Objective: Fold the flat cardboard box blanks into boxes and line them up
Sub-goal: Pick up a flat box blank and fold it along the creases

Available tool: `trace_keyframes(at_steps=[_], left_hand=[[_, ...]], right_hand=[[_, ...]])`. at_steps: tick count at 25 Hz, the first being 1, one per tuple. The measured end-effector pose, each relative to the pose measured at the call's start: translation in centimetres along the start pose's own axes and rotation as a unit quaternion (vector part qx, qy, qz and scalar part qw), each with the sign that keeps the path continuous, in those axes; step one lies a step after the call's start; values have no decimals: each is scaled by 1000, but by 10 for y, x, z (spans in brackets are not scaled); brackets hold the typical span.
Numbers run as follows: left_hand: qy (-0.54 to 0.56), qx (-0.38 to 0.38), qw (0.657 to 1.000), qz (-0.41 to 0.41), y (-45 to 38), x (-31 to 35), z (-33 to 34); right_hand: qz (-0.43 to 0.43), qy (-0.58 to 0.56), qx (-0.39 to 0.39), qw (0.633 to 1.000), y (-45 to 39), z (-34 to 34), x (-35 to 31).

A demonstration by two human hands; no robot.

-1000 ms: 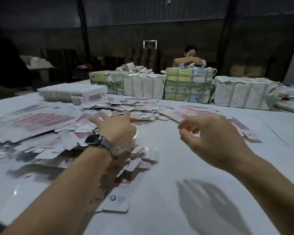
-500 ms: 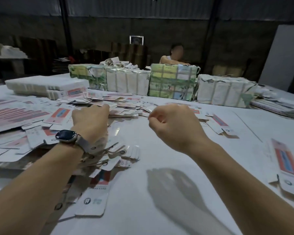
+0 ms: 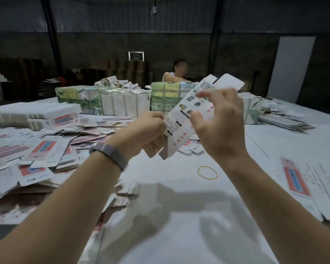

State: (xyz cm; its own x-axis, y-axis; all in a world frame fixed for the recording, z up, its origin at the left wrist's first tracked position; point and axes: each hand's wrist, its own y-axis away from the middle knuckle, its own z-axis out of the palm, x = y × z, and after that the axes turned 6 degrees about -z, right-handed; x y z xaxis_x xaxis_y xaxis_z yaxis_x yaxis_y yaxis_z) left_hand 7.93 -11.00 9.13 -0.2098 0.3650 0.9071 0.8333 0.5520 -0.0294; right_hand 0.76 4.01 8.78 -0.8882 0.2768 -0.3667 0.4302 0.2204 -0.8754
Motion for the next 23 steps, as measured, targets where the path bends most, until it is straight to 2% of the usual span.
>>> trace_keyframes(at_steps=[2,5,8,11,13,16,19,23], left_hand=[[9,-106,994,6,2,1,23],[22,-207,978,23,8,4,38],[122,-357,926,17,19,3,43],[212,-348,913,-4,30,-3,57],[253,-336,907,-12,32,-6,64],[242,-318,915,55,18,-1,67],[213,-296,928,70,6,3,66],[255,-315,911,73,2,-9,59]], right_hand=[[30,31,64,997,-7,-12,13],[91,-29,80,992,-11,-23,29],[72,-51,74,993,-6,-29,41],[54,-64,22,996,0,-24,40],[39,11,-29,999,3,-19,38],[44,114,-72,990,2,-20,40],[45,76,-66,994,0,-21,41],[47,45,-89,994,-1,-21,42]])
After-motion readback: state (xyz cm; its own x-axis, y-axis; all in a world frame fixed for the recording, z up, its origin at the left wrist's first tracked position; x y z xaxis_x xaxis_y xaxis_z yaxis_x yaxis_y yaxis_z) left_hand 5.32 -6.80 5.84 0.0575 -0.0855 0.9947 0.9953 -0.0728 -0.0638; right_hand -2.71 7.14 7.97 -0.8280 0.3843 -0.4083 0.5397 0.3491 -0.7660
